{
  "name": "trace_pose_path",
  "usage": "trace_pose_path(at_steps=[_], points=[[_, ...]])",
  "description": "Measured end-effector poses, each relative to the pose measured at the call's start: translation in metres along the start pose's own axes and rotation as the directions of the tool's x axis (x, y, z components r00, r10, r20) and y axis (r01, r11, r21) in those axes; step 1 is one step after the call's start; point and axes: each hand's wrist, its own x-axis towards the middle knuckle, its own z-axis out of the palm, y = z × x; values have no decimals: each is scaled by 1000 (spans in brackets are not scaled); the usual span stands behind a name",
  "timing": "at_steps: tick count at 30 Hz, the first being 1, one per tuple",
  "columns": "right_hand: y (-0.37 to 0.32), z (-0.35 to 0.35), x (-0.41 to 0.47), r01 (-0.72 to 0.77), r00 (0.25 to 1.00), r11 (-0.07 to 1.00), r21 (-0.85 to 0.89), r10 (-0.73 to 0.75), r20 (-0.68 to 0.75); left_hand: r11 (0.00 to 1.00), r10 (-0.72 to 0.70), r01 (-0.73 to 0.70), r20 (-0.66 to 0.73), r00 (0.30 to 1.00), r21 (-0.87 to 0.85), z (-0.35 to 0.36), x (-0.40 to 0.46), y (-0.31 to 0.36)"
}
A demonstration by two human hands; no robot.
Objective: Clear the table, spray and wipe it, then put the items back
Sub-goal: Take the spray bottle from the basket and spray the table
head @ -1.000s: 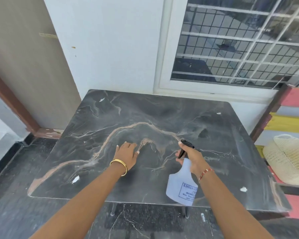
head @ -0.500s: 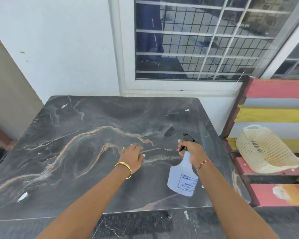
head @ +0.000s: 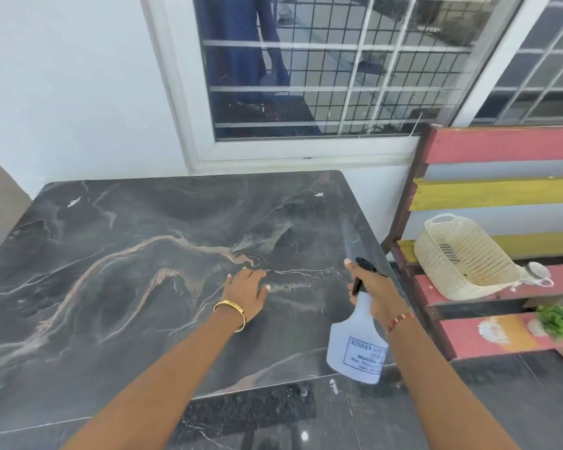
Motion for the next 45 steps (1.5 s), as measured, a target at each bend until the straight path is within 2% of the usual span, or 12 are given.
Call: trace_pose_path(at_steps=[5,11,14,19,23,27,30,36,40,45], points=[[17,-39,-13,84,973,994,-75,-98,-207,995,97,-97,51,994,-11,22,3,32],[42,-59,-47,24,976,1000,-16,-27,-215,968,245,-249,117,962,22,36,-10,61],[61,-56,-65,42,968,998,41,-31,-249,952,300,-306,149,942,24,40,-17,63],[90,-52,-91,46,945,999,15,-38,-326,933,352,-359,159,922,14,39,-32,58],[99,-41,-112,15,972,999,-37,-23,-234,932,356,-363,163,920,13,36,-44,45],[107,-13,-129,47,985,995,-84,-60,-162,934,348,-356,148,926,28,29,-59,22],[118,24,-139,61,990,976,-208,-85,-110,938,333,-342,128,934,58,19,-66,-7],[140,98,-156,89,994,924,-372,-58,95,977,202,-201,-3,979,71,-20,-71,-73],[156,141,-167,118,988,877,-467,-56,144,993,116,-113,-71,991,39,-44,-81,-107],[162,161,-175,106,979,871,-480,-6,205,997,72,-69,-70,995,43,-51,-94,-135]])
